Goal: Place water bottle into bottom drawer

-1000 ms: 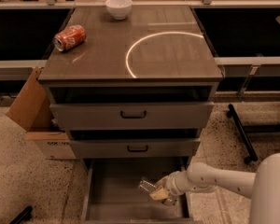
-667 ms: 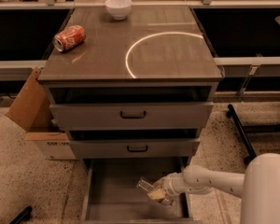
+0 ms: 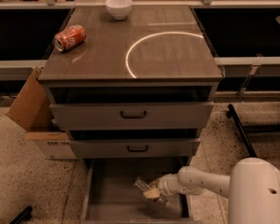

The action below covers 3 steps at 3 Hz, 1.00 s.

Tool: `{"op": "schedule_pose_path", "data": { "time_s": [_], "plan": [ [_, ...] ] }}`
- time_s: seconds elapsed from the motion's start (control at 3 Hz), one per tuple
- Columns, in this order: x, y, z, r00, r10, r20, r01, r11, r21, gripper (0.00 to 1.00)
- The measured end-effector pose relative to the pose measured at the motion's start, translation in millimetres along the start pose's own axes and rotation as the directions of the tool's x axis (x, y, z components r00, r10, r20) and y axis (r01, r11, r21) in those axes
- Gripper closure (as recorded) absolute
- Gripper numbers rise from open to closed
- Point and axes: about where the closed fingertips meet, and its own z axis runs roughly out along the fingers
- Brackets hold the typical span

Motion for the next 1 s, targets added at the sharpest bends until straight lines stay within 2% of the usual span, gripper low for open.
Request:
{"op": "schedule_pose_path", "data": {
  "time_s": [0.67, 1.0],
  "plan": [
    [3.1, -8.9, 19.3, 1.000, 0.022, 0.004, -0.022, 0.9996, -0.019, 0.15],
    [3.8, -13.6, 11.8, 0.999, 0.038, 0.034, -0.037, 0.9988, -0.031, 0.00]
  ]
}}
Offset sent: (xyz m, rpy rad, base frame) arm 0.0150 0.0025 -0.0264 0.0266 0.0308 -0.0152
